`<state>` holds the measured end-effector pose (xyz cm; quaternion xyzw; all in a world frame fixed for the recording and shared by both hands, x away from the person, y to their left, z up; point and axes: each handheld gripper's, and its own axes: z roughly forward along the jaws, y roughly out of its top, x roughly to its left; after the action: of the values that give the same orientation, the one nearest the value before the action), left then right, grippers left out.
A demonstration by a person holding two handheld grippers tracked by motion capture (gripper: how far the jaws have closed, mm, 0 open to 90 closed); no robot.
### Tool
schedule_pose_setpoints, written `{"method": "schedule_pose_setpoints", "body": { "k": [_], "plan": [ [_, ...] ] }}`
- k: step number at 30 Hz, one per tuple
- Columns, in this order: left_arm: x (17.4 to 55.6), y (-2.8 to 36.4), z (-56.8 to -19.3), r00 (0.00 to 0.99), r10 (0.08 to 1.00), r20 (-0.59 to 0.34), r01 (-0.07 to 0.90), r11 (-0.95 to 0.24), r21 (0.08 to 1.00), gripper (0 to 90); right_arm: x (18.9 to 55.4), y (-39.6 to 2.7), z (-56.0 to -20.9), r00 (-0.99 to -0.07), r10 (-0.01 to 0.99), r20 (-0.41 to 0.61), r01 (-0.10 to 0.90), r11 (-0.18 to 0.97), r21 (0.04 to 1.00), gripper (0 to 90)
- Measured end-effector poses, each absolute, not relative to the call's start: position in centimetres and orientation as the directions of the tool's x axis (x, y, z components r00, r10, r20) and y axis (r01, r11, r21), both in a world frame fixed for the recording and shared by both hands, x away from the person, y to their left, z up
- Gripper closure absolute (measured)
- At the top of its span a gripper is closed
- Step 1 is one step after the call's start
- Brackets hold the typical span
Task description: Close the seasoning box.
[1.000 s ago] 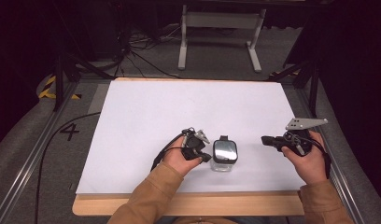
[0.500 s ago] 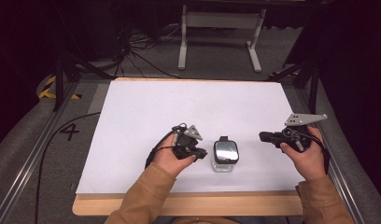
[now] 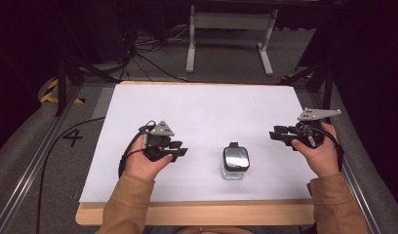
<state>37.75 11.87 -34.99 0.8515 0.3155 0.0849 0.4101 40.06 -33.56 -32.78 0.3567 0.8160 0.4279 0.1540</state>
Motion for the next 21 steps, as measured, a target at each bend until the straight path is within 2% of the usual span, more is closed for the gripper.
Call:
{"method": "schedule_pose_setpoints", "body": {
  "k": [5,8,16,21],
  "plan": [
    [38.7,14.0,-35.8,0.742,0.664,-0.093,0.491,-0.444,0.749,59.3,40.9,-34.6,-33.7,-0.661,0.748,0.06,0.475,0.354,0.806,52.3],
    [39.4,14.9,-36.6,0.718,0.686,-0.117,0.517,-0.413,0.75,56.2,41.5,-35.4,-34.6,-0.627,0.776,0.067,0.498,0.333,0.801,47.8],
    [41.3,16.4,-39.3,0.681,0.719,-0.136,0.551,-0.382,0.742,47.0,42.8,-36.9,-37.3,-0.581,0.81,0.079,0.542,0.313,0.78,43.5],
    [42.4,16.9,-41.2,0.648,0.745,-0.16,0.593,-0.362,0.719,45.6,43.4,-37.9,-38.9,-0.549,0.832,0.082,0.584,0.312,0.749,42.3]
  ]
}}
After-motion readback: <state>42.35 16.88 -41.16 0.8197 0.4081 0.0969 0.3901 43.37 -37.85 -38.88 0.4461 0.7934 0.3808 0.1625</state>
